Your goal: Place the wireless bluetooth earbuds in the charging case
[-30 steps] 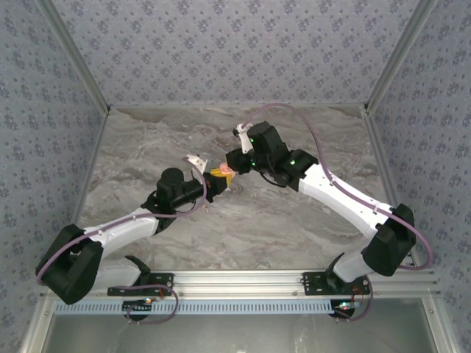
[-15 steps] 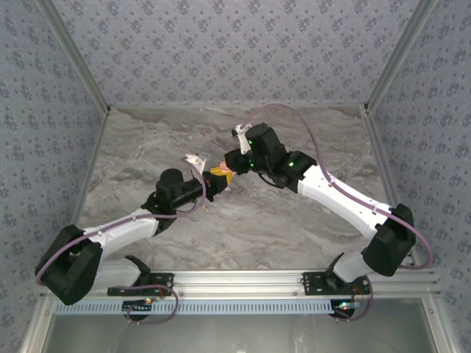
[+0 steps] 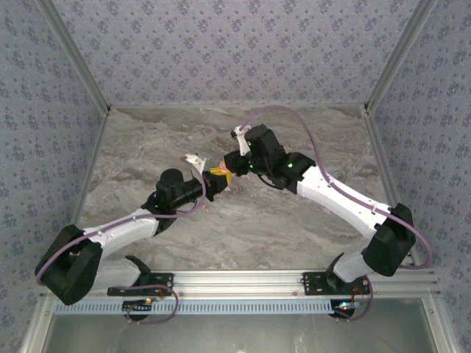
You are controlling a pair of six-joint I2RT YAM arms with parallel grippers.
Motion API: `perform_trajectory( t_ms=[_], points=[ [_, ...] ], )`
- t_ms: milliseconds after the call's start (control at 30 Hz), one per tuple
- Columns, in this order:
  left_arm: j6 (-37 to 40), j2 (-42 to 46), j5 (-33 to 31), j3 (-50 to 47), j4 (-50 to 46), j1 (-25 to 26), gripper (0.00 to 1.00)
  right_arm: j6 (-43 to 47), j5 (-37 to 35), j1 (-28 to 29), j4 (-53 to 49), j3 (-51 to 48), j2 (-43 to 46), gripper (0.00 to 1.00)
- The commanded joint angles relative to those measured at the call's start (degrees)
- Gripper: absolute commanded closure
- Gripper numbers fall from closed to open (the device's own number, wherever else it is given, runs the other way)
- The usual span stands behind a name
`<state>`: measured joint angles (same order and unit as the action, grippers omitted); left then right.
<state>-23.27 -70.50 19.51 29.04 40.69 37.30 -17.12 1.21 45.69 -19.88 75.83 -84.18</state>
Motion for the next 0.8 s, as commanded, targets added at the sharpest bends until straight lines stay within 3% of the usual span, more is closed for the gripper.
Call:
perform_trajectory(
  t_ms=[0,200,300,533,767],
  points=[
    [0.30,2.05,-1.28,2.24,0.98,0.54,0.83,-0.65,-1.39,0.40,0.47,-0.68,1.13,0.74],
    [3.49,2.27,-6.07,3.55,-9.09,0.54,0.84,-2.70,-6.74,-0.84,-1.90,-1.68,0.92,0.74],
    [4.52,2.86,-9.31,3.29,-12.88,0.52,0.84,-3.59,-8.01,-2.92,-4.22,-3.40,0.57,0.69],
    [7.81,8.76,-16.77,3.93,-22.65,0.47,0.83,-0.18,-0.27,-7.95,-7.42,-6.51,-3.14,0.61],
    [9.91,18.87,-29.29,6.33,-36.53,0.31,0.83,6.45,10.42,-9.35,-7.98,-1.12,-14.86,0.58]
  ],
)
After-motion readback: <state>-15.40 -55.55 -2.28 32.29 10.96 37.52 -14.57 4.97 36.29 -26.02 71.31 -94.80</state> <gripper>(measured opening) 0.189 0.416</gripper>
